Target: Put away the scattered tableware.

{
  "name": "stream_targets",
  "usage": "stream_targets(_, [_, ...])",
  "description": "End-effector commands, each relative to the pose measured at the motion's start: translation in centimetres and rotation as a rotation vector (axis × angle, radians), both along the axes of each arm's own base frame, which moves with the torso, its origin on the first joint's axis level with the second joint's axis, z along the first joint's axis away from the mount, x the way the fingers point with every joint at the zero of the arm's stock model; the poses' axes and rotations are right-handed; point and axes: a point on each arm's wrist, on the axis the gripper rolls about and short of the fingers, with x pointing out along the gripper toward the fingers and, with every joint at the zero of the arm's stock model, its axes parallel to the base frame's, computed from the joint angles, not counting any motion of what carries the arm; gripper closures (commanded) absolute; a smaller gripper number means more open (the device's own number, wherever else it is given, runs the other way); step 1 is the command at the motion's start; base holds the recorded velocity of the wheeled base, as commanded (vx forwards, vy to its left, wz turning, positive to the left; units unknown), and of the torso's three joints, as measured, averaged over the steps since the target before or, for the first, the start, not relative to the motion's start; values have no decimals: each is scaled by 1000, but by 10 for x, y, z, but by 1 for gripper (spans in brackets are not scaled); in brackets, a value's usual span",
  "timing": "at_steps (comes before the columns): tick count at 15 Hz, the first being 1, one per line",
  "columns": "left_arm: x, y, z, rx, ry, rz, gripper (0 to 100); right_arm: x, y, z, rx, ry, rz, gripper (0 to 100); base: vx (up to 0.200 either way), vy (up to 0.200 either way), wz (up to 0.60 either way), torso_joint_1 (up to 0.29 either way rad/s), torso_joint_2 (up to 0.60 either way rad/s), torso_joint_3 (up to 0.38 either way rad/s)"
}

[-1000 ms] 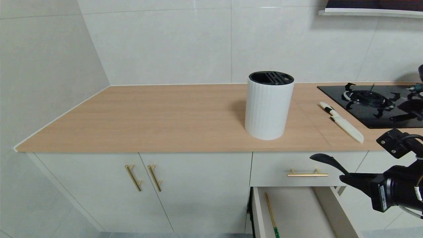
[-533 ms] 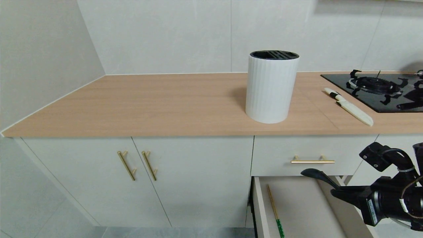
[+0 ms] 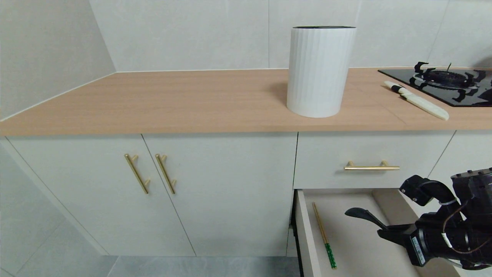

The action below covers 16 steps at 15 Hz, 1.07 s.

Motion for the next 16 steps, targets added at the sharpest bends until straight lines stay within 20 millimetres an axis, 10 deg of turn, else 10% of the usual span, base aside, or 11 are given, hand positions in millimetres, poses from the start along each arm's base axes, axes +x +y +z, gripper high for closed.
stream_targets(1, [0,0,0,-2,2,1,0,4,1,-5,-4,14,0,100,0,0,0,-129,447,325])
stream_targets(10, [0,0,0,0,3,1,0,5,2,-5,-1,-2,0,100,0,0,0,-44,207,163])
stream_targets(16, [0,0,0,0,1,1,0,47,10,-36,-47,44,-203,100,0,0,0,0,0,0])
